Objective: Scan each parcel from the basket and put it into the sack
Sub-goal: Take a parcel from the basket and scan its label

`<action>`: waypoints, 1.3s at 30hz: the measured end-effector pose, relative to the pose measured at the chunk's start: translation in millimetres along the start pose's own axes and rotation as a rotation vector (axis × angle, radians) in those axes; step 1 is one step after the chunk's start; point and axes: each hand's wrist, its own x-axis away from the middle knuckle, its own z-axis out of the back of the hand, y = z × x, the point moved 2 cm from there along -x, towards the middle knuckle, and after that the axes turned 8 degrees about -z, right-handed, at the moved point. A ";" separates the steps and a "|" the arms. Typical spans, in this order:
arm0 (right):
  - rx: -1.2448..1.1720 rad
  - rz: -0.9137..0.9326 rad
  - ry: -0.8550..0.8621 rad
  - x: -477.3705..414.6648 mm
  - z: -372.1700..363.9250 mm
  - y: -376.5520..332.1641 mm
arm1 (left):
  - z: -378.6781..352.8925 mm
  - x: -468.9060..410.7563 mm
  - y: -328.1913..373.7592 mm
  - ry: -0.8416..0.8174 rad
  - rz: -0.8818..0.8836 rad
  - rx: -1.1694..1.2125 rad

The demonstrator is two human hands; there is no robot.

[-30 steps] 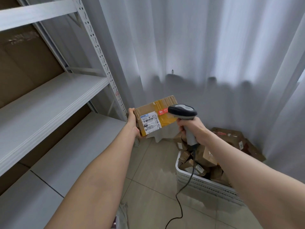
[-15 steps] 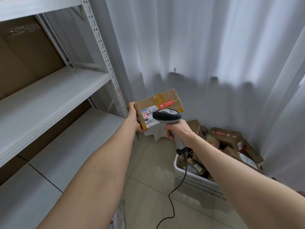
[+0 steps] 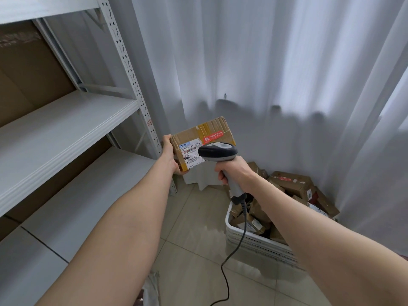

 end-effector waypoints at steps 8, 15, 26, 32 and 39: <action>0.010 -0.002 0.016 5.0 0.6 -6.1 | 2.0 -7.4 3.1 -0.003 -0.006 0.010; 0.028 0.003 0.025 3.3 -6.6 -8.9 | 1.3 -11.6 3.1 -0.023 0.006 0.017; -0.010 0.017 0.014 0.1 -14.6 -7.5 | 4.4 -10.3 9.7 -0.042 0.004 0.040; 0.006 -0.005 0.034 -2.6 -21.5 -10.3 | 10.9 -13.0 12.0 -0.049 0.013 0.046; 0.011 -0.018 0.042 -6.0 -33.6 -12.9 | 23.6 -20.1 14.5 -0.048 0.013 0.053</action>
